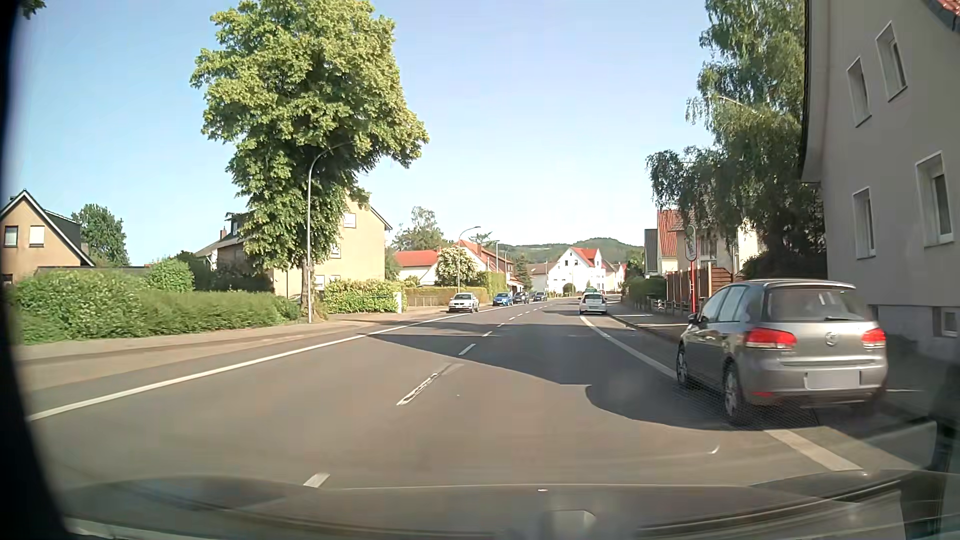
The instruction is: Follow the waypoints while adhering to traffic rules and regulations
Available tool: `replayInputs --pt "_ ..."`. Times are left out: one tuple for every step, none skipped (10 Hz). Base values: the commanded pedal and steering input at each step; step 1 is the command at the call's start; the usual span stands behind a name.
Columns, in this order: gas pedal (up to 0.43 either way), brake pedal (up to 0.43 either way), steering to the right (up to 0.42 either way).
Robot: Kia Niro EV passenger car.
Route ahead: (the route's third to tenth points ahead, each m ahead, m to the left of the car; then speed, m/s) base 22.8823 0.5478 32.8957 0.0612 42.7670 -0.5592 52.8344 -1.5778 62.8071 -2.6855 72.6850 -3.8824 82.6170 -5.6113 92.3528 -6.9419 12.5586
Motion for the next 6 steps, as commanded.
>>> replayInputs --pt "0.177 0.006 0.014" --pt "0.177 0.006 0.012" --pt "0.177 0.006 0.011" --pt "0.177 0.006 0.01" --pt "0.177 0.006 0.009" --pt "0.177 0.006 0.009"
